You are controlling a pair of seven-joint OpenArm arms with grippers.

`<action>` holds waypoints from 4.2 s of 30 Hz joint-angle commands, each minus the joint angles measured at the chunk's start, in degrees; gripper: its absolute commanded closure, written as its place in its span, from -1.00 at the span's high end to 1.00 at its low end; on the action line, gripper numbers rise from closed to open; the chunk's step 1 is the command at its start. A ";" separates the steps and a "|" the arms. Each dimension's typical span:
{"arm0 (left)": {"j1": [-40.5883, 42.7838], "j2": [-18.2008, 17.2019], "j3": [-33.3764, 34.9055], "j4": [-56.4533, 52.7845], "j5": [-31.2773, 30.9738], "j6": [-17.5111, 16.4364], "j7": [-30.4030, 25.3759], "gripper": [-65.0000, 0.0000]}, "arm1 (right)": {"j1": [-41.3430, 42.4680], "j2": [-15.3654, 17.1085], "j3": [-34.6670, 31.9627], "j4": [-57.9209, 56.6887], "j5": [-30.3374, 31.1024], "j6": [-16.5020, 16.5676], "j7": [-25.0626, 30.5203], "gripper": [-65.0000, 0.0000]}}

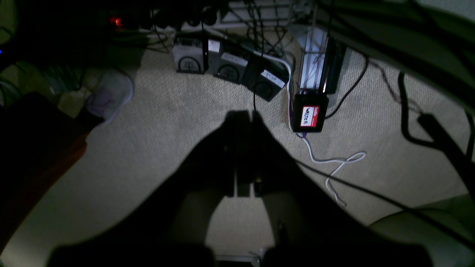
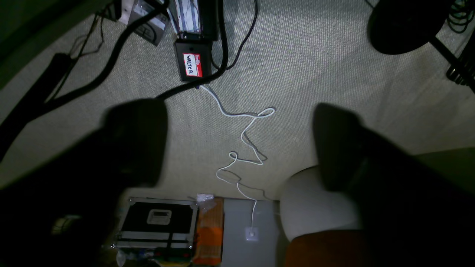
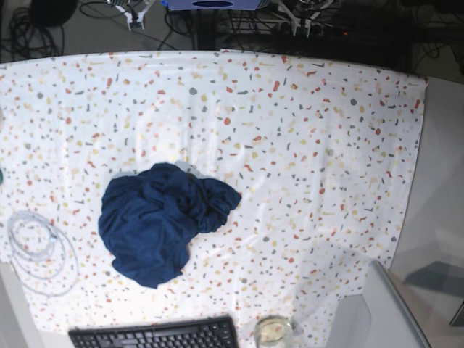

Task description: Layout the t-shirt on the table in an organized manner, then fold the t-shirt properly

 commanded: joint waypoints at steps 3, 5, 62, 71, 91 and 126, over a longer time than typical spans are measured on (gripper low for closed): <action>0.28 -0.31 -0.06 0.13 -0.19 0.34 -0.10 -1.00 | -0.32 0.60 0.21 0.12 0.03 0.43 -0.10 -0.93; 0.28 -0.31 -0.06 0.04 -0.19 0.34 -0.10 -1.00 | -0.32 0.95 0.30 0.12 0.12 0.43 -0.10 -0.94; 2.57 -0.49 0.47 -3.82 0.43 0.34 -10.04 -1.00 | -1.46 1.04 -0.14 -0.06 -0.14 0.43 -0.45 -0.99; 10.13 -3.83 0.65 3.91 0.51 0.25 -10.04 -1.00 | -12.10 1.21 0.21 15.33 -0.06 0.60 -9.42 -0.99; 43.27 -15.34 3.46 57.45 -0.28 0.25 -10.04 -1.00 | -48.05 2.36 0.39 90.49 0.12 0.51 -29.11 -1.00; 17.60 -12.79 2.93 82.86 -26.21 0.43 13.00 -0.25 | 25.62 4.73 -28.27 74.23 -0.14 0.78 -45.55 0.78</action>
